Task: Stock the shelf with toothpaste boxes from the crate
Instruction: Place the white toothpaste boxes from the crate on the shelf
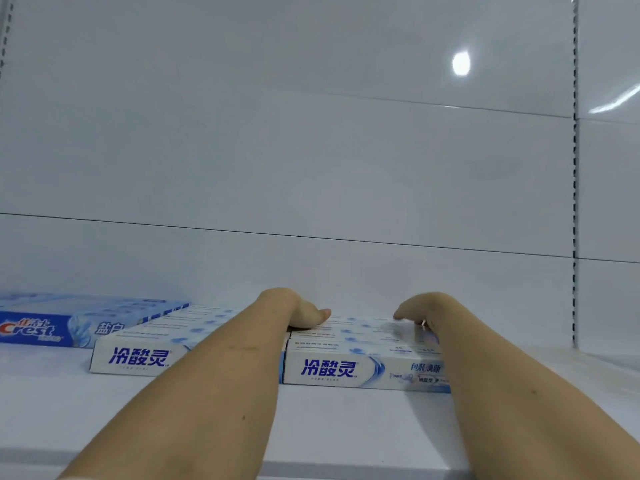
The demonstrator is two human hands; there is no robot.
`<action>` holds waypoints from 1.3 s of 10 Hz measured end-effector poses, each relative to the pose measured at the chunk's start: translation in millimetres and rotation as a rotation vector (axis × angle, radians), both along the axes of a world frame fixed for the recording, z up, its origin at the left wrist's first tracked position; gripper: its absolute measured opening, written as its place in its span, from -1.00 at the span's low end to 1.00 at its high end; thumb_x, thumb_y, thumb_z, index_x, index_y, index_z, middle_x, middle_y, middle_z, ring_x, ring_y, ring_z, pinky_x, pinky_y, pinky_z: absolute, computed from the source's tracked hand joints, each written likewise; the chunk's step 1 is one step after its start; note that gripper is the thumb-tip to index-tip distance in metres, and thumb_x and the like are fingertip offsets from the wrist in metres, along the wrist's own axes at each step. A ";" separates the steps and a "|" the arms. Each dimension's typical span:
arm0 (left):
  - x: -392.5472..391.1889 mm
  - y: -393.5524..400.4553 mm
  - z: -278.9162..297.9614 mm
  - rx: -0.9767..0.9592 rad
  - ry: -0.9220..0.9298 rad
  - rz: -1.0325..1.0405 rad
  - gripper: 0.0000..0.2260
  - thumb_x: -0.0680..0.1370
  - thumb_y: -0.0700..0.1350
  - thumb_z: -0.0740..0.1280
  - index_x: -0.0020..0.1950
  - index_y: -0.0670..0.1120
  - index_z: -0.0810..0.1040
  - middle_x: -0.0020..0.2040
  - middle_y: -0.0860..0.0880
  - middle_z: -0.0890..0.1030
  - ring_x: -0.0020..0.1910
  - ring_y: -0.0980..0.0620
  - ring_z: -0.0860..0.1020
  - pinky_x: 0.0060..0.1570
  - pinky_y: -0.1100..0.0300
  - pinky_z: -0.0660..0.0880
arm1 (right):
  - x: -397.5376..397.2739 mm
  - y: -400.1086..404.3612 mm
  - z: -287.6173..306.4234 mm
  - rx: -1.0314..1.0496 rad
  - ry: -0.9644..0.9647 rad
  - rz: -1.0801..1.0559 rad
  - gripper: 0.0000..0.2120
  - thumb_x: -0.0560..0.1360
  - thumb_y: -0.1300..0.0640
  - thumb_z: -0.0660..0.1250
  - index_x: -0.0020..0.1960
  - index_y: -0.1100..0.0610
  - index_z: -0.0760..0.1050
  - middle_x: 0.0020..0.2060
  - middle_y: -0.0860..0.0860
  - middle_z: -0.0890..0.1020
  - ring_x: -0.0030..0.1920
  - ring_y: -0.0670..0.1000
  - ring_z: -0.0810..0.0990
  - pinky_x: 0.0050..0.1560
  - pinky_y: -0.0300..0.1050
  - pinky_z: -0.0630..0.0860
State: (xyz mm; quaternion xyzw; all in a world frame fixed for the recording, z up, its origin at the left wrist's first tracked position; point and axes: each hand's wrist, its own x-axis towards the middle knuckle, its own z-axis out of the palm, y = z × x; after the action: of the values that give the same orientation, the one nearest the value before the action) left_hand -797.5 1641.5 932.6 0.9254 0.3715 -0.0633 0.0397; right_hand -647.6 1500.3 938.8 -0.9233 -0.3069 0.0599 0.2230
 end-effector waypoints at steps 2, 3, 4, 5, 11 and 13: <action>14.2 19.0 -14.5 0.034 -0.059 -0.040 -0.39 0.65 0.25 -0.16 0.62 -0.04 -0.04 0.63 -0.04 -0.09 0.59 -0.12 -0.03 0.50 -0.08 -0.04 | 3.1 10.9 -1.5 0.024 0.074 0.101 -0.57 0.67 0.15 0.08 0.49 0.29 0.25 0.43 0.23 0.37 0.21 0.06 0.47 0.31 -0.02 0.32; 20.4 33.6 -17.1 -0.018 -0.044 -0.010 -0.32 0.61 0.31 -0.15 0.62 -0.06 0.01 0.62 -0.06 0.01 0.58 -0.12 0.04 0.51 -0.09 0.02 | 0.5 4.0 -1.9 0.107 0.263 0.125 -0.54 0.65 -0.08 0.10 0.45 0.13 0.18 0.11 0.22 0.47 0.01 0.15 0.50 0.07 -0.02 0.46; 19.7 31.4 -16.3 -0.035 -0.035 0.003 -0.31 0.60 0.33 -0.14 0.62 -0.05 0.04 0.62 -0.06 0.05 0.58 -0.12 0.06 0.50 -0.10 0.04 | 7.2 3.4 -2.3 0.129 0.320 0.105 -0.35 0.63 -0.14 0.11 0.55 0.24 0.07 0.11 0.21 0.41 0.02 0.14 0.47 0.10 -0.08 0.40; 17.5 30.3 -16.3 -0.051 -0.045 0.015 -0.30 0.59 0.35 -0.14 0.61 -0.03 0.06 0.62 -0.06 0.07 0.57 -0.12 0.08 0.49 -0.10 0.05 | 5.4 7.1 -5.9 0.102 0.261 0.104 -0.37 0.65 -0.13 0.09 0.55 0.26 0.09 -0.12 0.12 0.36 -0.28 0.03 0.36 -0.07 -0.10 0.32; -47.6 -32.4 16.5 -0.007 -0.462 0.024 -0.13 0.49 0.48 -0.21 0.59 -0.10 0.14 0.60 -0.13 0.13 0.56 -0.18 0.12 0.50 -0.19 0.03 | -93.5 -15.4 8.6 0.336 -0.271 0.223 -0.40 0.63 -0.18 -0.01 0.49 0.21 0.28 0.44 0.15 0.38 0.40 0.19 0.36 0.36 0.10 0.34; -109.0 -84.0 9.7 -0.248 -0.730 0.038 -0.18 0.52 0.44 -0.21 0.61 -0.05 0.07 0.61 -0.08 0.06 0.59 -0.13 0.01 0.50 -0.13 -0.07 | -148.1 -55.7 -0.7 0.549 -0.027 0.343 -0.39 0.66 -0.17 -0.06 0.53 0.23 0.20 0.50 0.15 0.28 0.49 0.17 0.26 0.44 0.06 0.19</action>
State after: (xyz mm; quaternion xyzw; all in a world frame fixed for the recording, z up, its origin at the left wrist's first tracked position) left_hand -906.4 1557.5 942.3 0.8682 0.3397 0.2266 0.2821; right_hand -795.8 1444.5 938.2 -0.7642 -0.4657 -0.0004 0.4462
